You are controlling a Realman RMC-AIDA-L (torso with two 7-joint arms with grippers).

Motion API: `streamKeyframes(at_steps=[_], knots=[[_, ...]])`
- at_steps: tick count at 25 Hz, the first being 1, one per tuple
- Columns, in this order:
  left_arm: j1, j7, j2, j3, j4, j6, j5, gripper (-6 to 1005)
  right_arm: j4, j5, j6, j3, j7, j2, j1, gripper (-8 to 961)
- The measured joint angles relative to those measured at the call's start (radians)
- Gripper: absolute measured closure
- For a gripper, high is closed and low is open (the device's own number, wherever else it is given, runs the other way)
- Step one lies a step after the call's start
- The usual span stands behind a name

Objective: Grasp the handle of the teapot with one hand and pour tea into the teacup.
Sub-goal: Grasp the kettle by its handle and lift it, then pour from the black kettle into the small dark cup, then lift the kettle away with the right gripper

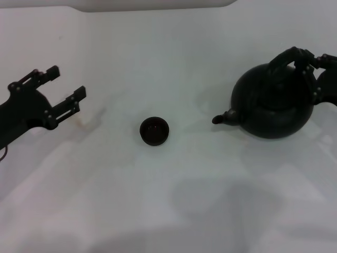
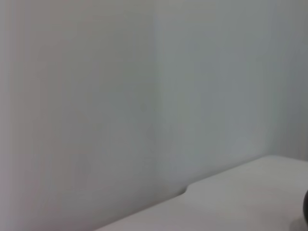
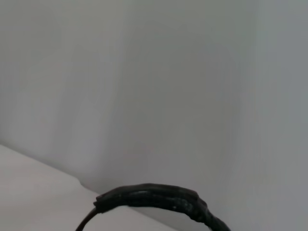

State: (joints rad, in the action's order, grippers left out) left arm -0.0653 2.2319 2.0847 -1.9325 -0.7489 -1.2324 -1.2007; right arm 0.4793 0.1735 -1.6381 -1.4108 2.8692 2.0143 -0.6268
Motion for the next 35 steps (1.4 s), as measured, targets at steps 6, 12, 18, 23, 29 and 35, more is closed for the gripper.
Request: streamKeyframes(at_steps=[6,12,18,23,29,35], knots=[[0.012,0.085,0.000,-0.019,0.062,-0.008,0.000,257,0.009,0.000,-0.009,-0.001,0.016,0.003,-0.041,845],[0.004,0.116,0.000,-0.022,0.123,0.002,0.000,255,0.023,-0.020,-0.012,-0.013,0.055,0.013,-0.086,845],[0.002,0.120,-0.002,-0.023,0.130,0.004,-0.001,259,0.026,-0.024,-0.014,-0.015,0.085,0.014,-0.109,846],[0.002,0.120,-0.002,-0.023,0.132,0.007,0.001,260,0.028,-0.018,-0.012,-0.041,0.112,0.014,-0.126,846],[-0.010,0.121,-0.002,-0.023,0.141,0.009,0.007,259,0.028,-0.010,-0.009,-0.047,0.118,0.014,-0.134,846],[-0.042,0.121,-0.003,-0.023,0.184,0.011,0.009,259,0.006,0.038,0.012,-0.065,0.117,0.014,-0.147,846]])
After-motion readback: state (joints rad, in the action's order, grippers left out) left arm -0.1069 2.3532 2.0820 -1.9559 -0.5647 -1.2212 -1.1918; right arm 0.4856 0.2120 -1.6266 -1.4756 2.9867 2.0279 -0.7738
